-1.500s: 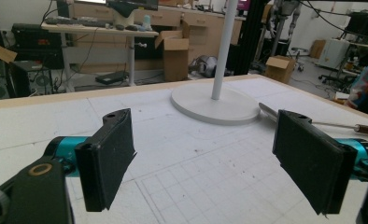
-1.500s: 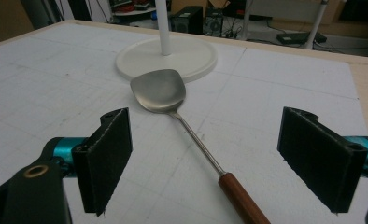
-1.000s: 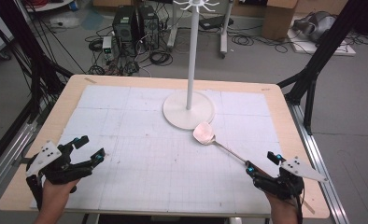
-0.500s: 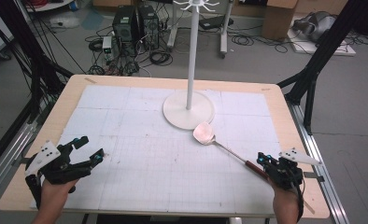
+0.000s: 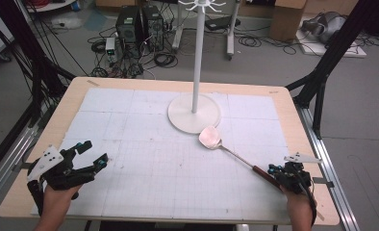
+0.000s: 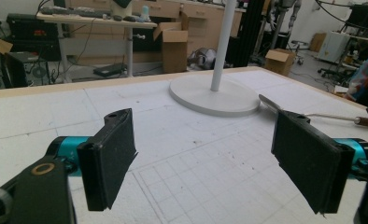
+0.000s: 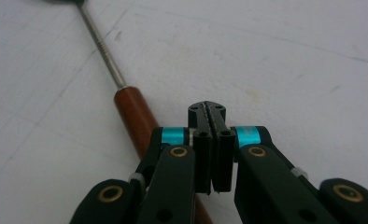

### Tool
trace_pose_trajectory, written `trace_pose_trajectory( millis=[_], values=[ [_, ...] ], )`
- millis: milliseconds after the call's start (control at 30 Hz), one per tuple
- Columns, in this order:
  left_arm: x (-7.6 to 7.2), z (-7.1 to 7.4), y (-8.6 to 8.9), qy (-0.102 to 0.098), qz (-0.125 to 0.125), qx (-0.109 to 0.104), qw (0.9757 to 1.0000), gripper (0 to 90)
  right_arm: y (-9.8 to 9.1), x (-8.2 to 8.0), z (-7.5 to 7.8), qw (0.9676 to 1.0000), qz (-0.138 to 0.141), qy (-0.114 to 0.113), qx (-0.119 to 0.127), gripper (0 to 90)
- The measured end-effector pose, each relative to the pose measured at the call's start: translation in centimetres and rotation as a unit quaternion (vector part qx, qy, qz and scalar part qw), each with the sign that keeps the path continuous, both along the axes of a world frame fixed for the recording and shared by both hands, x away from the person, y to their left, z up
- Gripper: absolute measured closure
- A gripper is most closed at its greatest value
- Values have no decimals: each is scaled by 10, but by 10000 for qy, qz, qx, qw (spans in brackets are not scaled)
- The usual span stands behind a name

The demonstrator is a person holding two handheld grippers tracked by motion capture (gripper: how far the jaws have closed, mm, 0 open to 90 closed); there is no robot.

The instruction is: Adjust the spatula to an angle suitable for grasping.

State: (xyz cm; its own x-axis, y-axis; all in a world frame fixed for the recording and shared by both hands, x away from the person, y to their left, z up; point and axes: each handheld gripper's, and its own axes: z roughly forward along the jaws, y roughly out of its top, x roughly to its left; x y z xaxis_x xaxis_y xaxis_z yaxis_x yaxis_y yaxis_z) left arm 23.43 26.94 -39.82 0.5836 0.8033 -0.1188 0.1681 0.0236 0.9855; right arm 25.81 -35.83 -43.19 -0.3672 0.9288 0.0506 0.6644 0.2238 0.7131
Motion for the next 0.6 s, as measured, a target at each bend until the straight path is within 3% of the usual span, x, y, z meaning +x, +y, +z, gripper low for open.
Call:
trace_pose_trajectory(
  millis=[167, 267, 367, 433, 600],
  values=[
    [0, 0, 0, -1, 12, -6, 10000, 219, 9, 0, -2, 9994, 320, 131, -43, 898],
    [0, 0, 0, -11, 6, -7, 10000, 219, 25, 1, -2, 9973, 690, 223, -121, 898],
    [0, 0, 1, -5, 18, -20, 10000, 219, 32, 2, -1, 9963, 831, 198, -130, 898],
    [0, 0, 1, -4, 28, -23, 10000, 219, 42, 5, -1, 9939, 1057, 252, -168, 898],
    [0, 0, 1, -1, 33, -3, 10000, 220, 49, 5, -2, 9915, 1263, 302, -108, 898]
  ],
)
